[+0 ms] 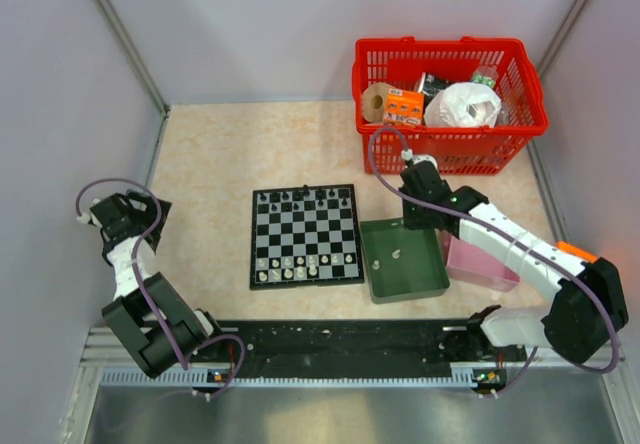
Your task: Set up the chess pieces on the board
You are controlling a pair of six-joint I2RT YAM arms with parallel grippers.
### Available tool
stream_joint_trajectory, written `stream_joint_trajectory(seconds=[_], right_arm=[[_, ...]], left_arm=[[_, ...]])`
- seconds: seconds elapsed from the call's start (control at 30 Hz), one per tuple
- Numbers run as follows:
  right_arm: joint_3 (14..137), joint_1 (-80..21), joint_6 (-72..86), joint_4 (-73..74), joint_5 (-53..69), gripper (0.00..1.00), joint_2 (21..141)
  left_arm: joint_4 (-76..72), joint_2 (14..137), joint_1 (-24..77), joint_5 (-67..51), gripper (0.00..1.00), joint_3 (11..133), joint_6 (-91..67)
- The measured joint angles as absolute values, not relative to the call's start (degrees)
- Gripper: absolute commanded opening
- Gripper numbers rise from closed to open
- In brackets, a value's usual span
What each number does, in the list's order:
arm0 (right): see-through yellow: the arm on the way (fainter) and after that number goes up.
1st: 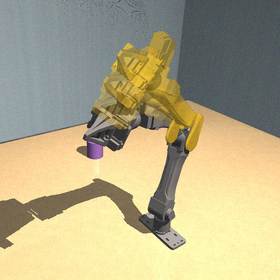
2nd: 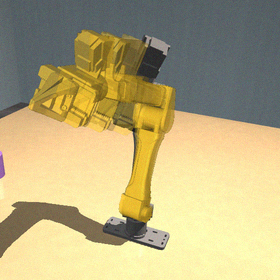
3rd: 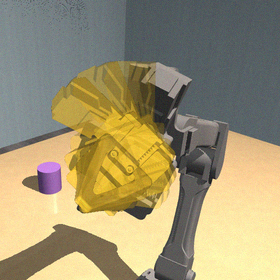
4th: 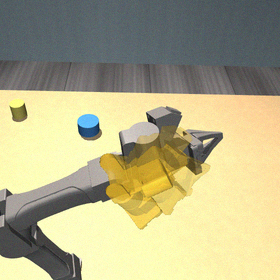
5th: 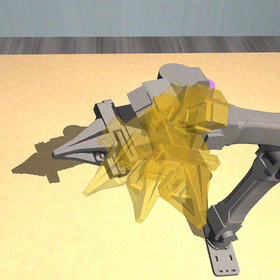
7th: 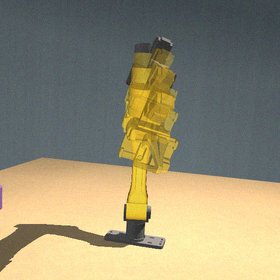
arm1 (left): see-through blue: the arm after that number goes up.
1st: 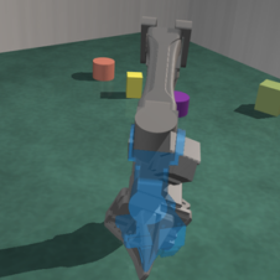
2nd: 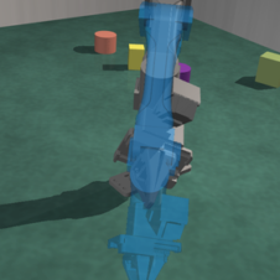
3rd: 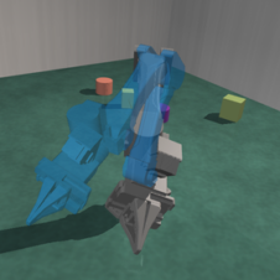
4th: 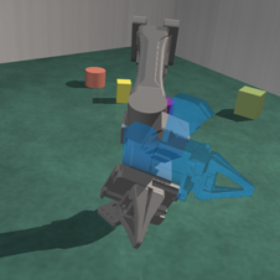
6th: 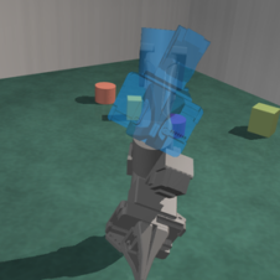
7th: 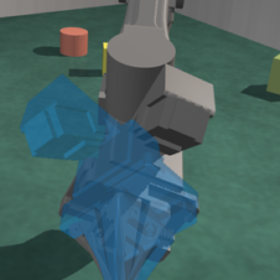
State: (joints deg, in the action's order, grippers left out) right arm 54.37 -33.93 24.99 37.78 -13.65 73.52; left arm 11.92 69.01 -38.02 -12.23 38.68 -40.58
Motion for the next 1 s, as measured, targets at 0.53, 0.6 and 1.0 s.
stream_joint_trajectory(seconds=[0.53,0.6,1.0], right_arm=[[66.2,-56.1,26.3,37.3,-10.5,0.03,86.4],[66.5,-58.1,26.7,37.1,-9.8,0.03,87.8],[69.2,-63.8,27.2,34.8,-7.8,0.03,97.3]], left_arm=[[11.5,69.0,-38.0,-12.6,0.99,38.3,-40.8],[11.5,69.0,-38.0,-12.6,0.99,38.3,-40.8],[11.5,69.0,-38.0,-12.6,0.99,38.3,-40.8]])
